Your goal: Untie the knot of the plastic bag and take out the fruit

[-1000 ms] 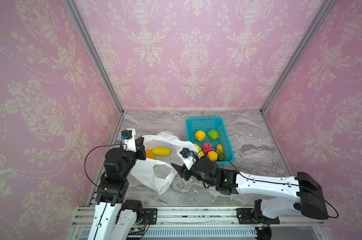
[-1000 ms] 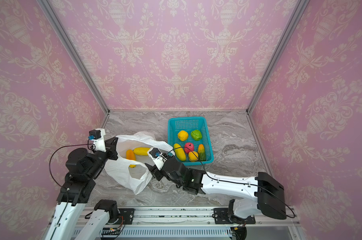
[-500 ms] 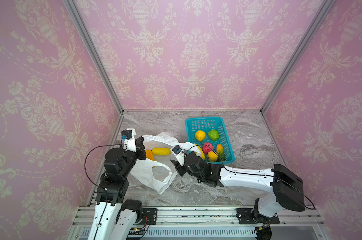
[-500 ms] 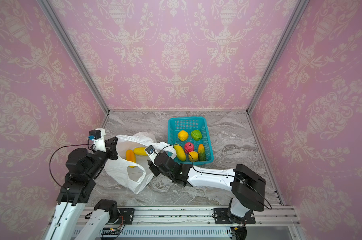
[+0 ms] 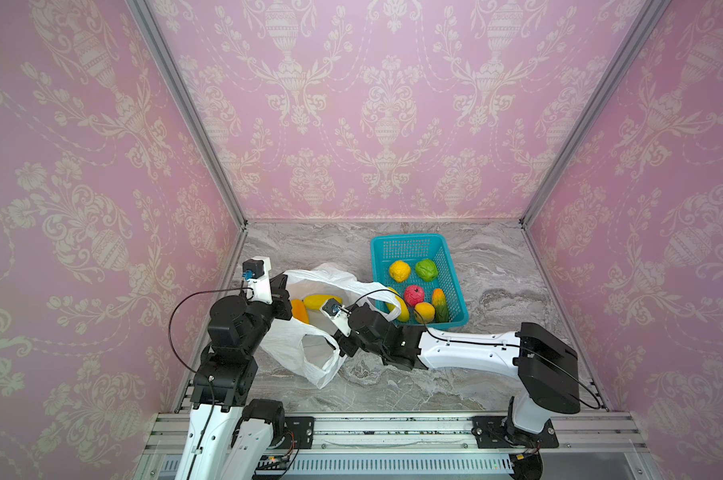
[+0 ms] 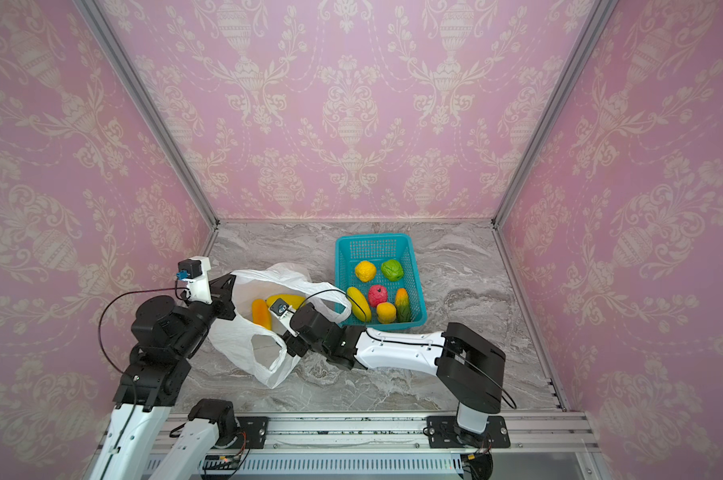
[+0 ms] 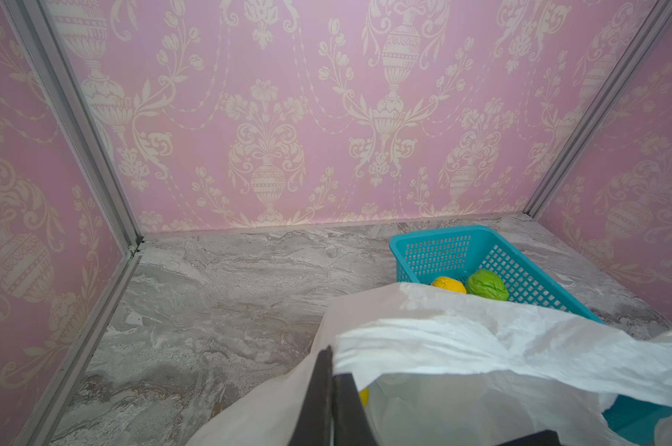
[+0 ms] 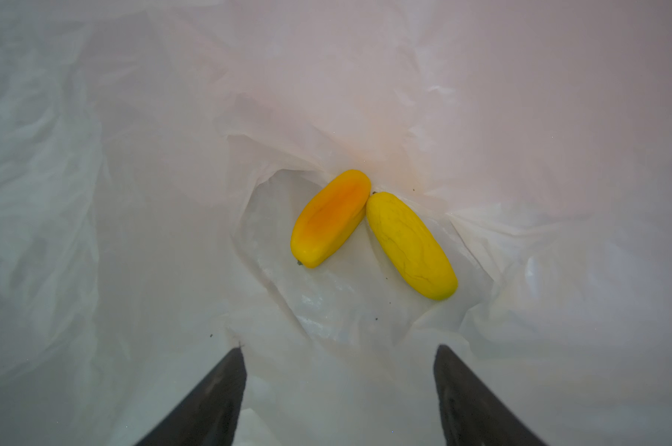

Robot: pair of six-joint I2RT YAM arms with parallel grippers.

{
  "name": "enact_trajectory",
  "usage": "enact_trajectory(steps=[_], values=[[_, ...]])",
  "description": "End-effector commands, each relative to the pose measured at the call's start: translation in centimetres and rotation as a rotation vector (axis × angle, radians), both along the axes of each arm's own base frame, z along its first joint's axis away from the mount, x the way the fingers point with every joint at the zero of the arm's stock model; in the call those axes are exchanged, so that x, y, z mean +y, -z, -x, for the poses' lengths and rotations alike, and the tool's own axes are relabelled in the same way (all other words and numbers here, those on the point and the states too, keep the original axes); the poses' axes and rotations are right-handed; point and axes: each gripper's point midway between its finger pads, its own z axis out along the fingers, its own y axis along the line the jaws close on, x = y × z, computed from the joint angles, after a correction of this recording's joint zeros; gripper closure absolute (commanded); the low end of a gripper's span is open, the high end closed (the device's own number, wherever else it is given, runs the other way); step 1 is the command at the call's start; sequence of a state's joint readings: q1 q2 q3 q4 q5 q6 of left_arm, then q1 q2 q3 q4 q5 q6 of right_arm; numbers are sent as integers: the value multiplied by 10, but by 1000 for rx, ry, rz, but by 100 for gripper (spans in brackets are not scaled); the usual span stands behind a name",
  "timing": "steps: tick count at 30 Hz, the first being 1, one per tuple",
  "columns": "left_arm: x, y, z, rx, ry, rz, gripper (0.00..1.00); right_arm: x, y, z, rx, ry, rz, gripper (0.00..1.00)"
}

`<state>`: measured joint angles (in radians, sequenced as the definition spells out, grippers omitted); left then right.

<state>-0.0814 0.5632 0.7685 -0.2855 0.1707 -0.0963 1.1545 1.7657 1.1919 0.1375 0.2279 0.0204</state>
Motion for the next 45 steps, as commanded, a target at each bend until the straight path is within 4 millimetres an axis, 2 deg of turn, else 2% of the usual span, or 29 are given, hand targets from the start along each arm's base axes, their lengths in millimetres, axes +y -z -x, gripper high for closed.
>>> enact_trajectory(steps=[1,3,7,13,18,23,32,35,38,43,45], values=[[3,-4,2,-14,-14,8,100,2,11,-13,-5,62,82,11],[3,-5,2,-15,-14,9,100,7,18,-21,-1,90,122,7],[2,-4,2,-13,-11,9,100,29,39,-32,-4,84,196,2],[1,-5,2,-14,-5,12,100,50,70,-67,-61,142,350,0],[1,-4,2,-11,-3,15,100,63,93,-85,-53,150,410,0],[1,-4,2,-13,-1,16,100,62,106,-103,-43,184,455,0],[0,-4,1,-11,0,15,100,46,127,-130,21,237,487,0],[0,-4,1,-10,0,16,100,45,131,-136,42,235,488,5],[0,-3,2,-8,3,16,100,47,135,-138,65,222,480,15],[0,-4,2,-11,3,17,100,52,133,-137,80,199,459,43],[0,-3,1,-10,2,16,100,53,129,-134,85,195,450,51]])
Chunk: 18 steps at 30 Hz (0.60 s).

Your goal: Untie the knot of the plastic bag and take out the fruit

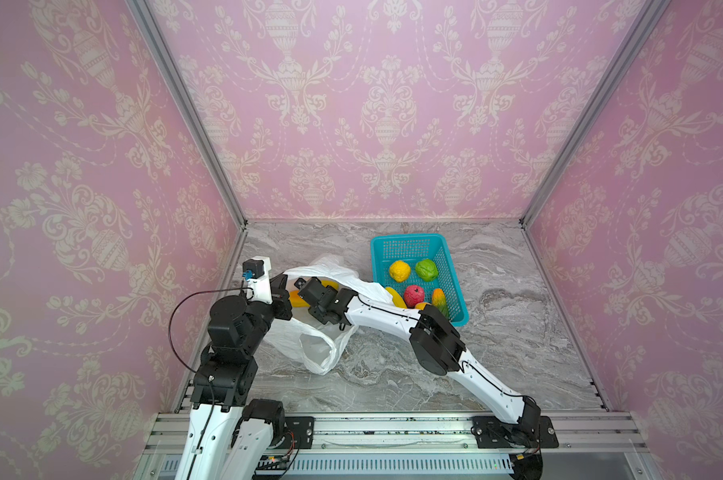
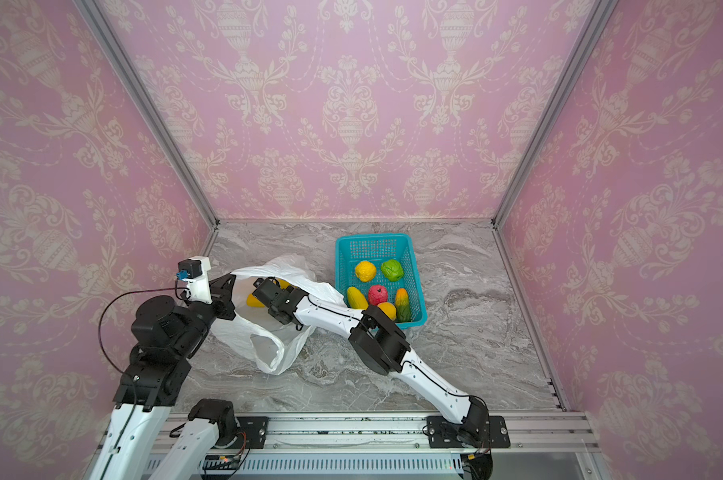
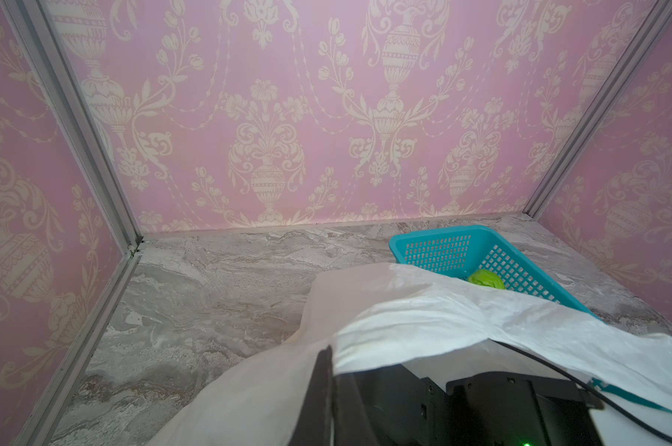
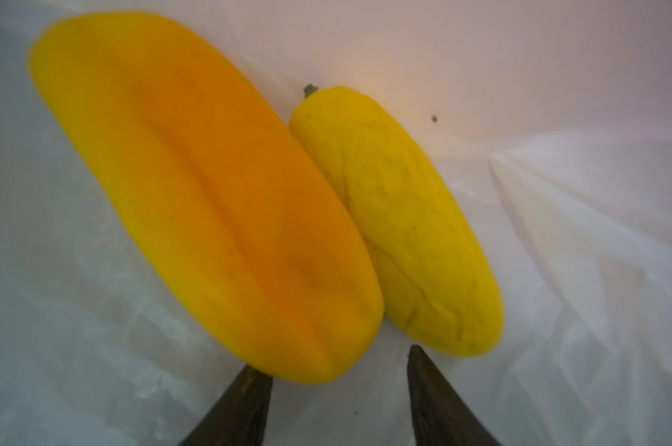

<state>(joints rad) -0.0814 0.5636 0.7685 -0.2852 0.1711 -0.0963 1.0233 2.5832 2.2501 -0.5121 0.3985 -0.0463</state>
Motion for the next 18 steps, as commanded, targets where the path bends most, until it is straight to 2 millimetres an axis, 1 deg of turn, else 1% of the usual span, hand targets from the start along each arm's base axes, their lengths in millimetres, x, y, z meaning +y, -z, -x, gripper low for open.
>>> enact_trajectory(steps=[1,3,5,7,10,12,15,16,18], values=[[0,-3,1,-9,2,16,100,5,1,9,33,-11,-14,55],[0,-3,1,-8,3,18,100,5,-7,13,29,-16,-26,63],[0,-4,2,-11,3,17,100,6,-17,19,12,-25,-40,67],[0,-4,1,-11,1,16,100,7,-26,25,0,-35,-56,67],[0,-3,2,-8,3,18,100,11,-38,40,13,-58,-96,65],[0,-4,2,-12,1,17,100,16,-49,52,1,-76,-129,57],[0,-3,1,-10,2,18,100,22,-65,63,-25,-92,-188,35],[0,-3,1,-9,3,17,100,23,-69,62,-30,-86,-205,29],[0,-4,1,-10,2,17,100,24,-69,57,-36,-61,-224,20]])
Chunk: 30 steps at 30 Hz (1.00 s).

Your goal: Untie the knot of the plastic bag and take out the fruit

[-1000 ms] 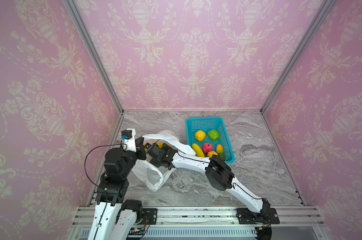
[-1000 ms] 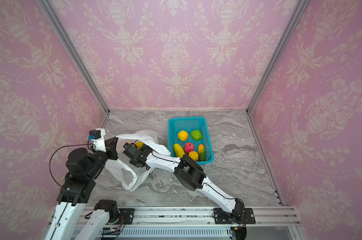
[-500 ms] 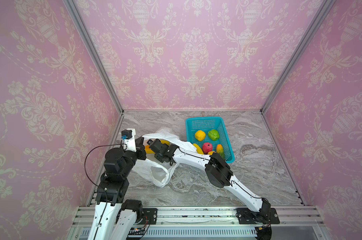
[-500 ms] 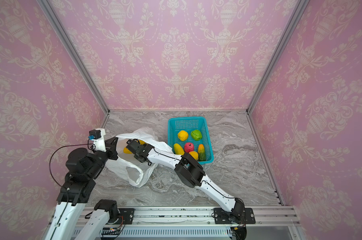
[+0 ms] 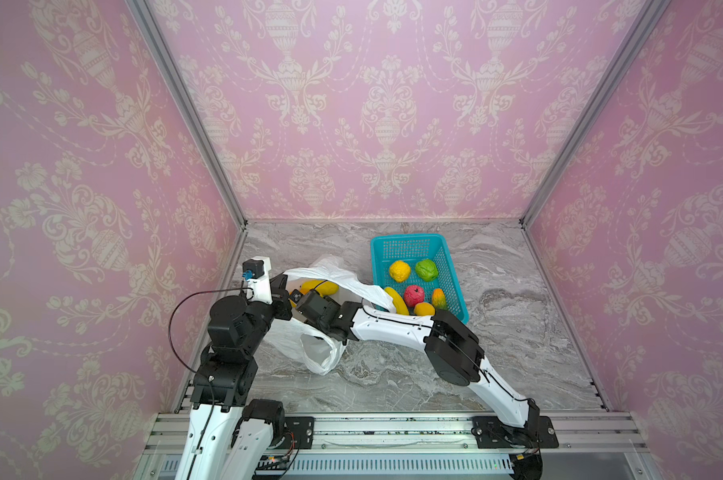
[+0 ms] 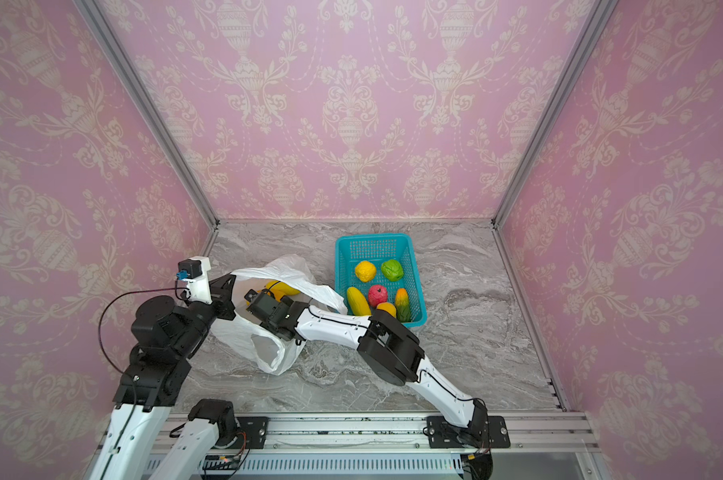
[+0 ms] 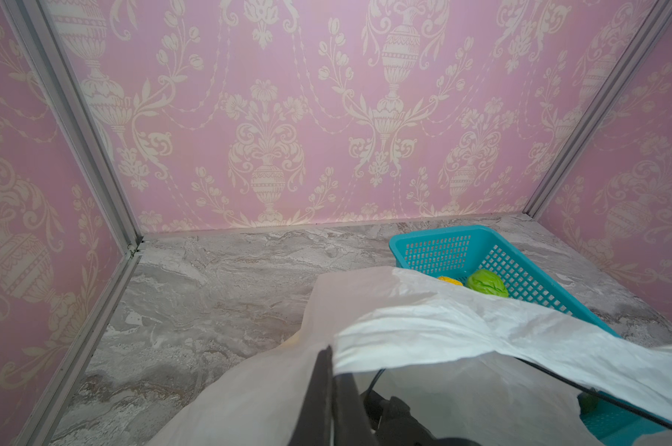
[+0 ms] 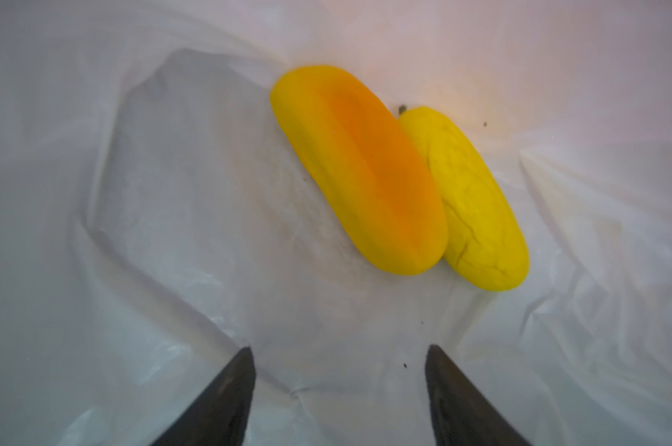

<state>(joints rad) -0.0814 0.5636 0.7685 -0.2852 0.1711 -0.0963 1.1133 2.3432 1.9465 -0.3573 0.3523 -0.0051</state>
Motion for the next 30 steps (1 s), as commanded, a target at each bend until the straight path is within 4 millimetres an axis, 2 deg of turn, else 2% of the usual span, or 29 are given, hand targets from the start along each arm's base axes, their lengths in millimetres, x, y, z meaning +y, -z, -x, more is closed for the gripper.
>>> enact_trajectory(steps=[1,6,10,16,20,24,30], values=[[0,-3,1,-8,0,16,100,9,-22,-11,-32,46,-105,16],[0,-3,1,-7,1,17,100,15,-1,-38,-38,99,-86,8],[0,-2,1,-6,1,15,100,27,19,-53,-26,112,-82,7],[-1,-3,1,-8,6,20,100,41,46,-54,30,83,-96,14],[-1,-3,1,-6,6,19,100,42,46,-53,42,76,-104,27],[-1,-3,1,-8,6,18,100,43,40,-50,42,57,-120,50],[0,-3,1,-10,3,17,100,42,24,-40,49,26,-170,67]])
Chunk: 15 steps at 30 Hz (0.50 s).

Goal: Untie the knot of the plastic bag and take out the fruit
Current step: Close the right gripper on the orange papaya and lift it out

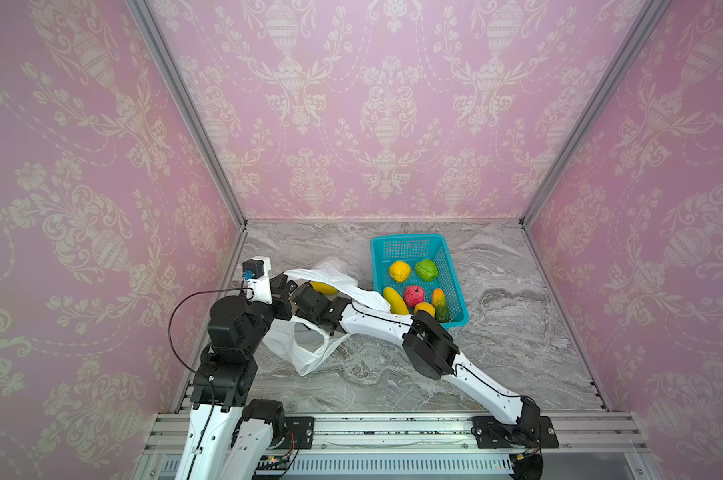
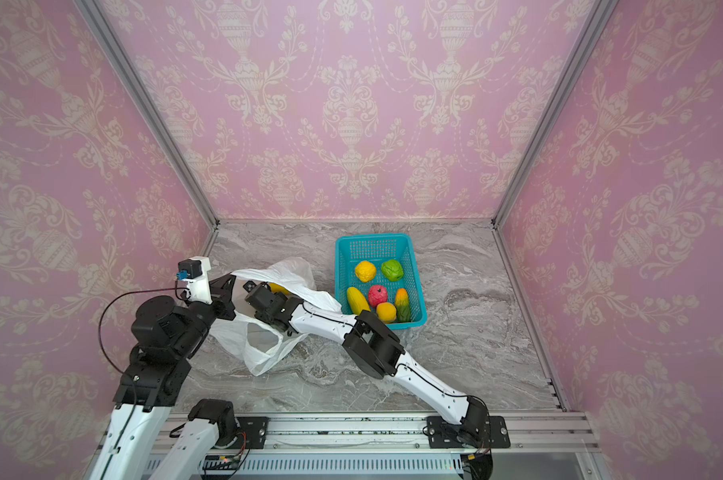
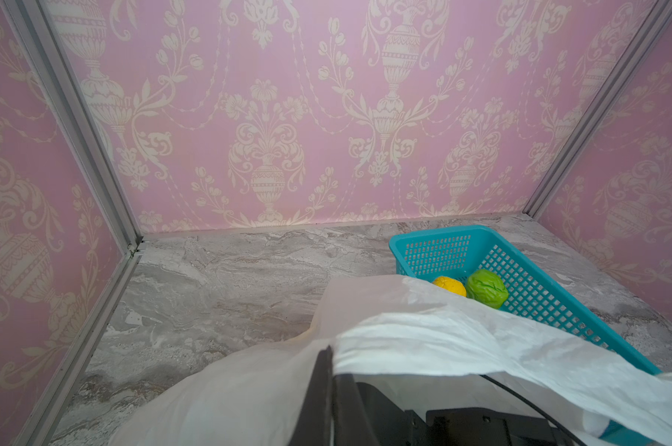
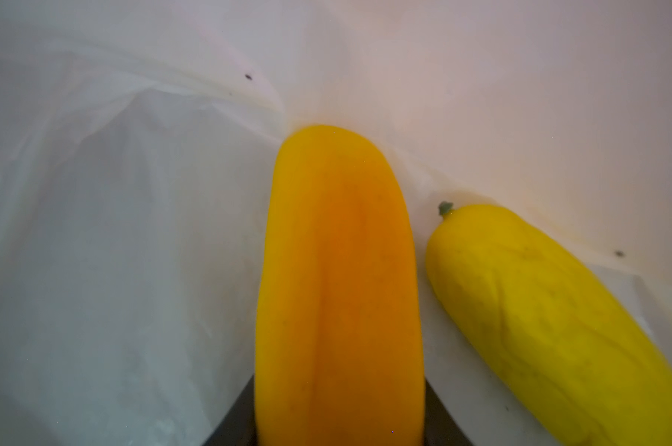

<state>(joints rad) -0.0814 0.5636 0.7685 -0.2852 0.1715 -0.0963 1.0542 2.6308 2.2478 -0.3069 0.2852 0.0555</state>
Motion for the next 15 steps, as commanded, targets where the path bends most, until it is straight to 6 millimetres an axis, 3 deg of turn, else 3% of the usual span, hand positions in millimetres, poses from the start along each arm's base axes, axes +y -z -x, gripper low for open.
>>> enact_trajectory(steps=[1,9,15], values=[[0,-3,1,-9,2,18,100,2,-28,12,6,-30,-65,68],[8,2,-1,13,-45,-1,100,-20,-90,62,-51,-89,-186,75],[10,3,-1,13,-56,-10,100,-56,-135,111,-120,-130,-219,77]])
